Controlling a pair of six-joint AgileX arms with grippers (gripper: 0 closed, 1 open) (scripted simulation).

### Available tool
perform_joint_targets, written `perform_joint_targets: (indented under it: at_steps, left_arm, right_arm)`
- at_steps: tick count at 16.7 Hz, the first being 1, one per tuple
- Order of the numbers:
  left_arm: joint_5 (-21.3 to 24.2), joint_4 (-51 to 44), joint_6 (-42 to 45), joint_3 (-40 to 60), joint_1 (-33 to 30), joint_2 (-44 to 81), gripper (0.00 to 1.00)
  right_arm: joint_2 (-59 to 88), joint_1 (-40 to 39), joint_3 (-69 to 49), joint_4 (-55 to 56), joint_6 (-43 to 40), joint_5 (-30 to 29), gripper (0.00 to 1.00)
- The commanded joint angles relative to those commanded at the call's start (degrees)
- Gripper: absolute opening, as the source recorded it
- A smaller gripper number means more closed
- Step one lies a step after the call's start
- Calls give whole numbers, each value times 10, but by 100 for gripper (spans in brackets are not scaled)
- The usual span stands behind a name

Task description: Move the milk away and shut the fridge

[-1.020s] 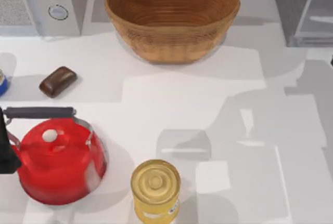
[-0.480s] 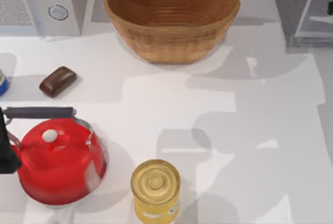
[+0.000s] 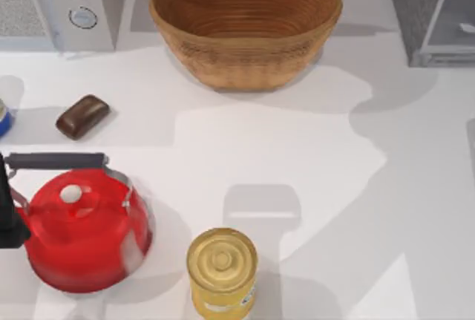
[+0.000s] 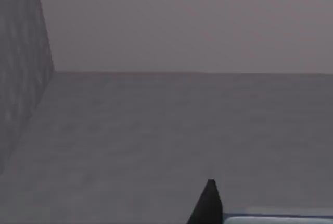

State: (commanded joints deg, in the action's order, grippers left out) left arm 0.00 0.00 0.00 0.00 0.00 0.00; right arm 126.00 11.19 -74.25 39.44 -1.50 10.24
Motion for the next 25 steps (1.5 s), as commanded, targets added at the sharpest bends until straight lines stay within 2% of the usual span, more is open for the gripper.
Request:
perform_joint_targets:
  at_steps: [12,25]
  left_arm:
    - [0,0,0,0,0,0,100]
    - [0,0,0,0,0,0,100]
  right_arm:
    - [4,3,-5,-4,0,1,0]
    - [4,3,-5,-4,0,1,98]
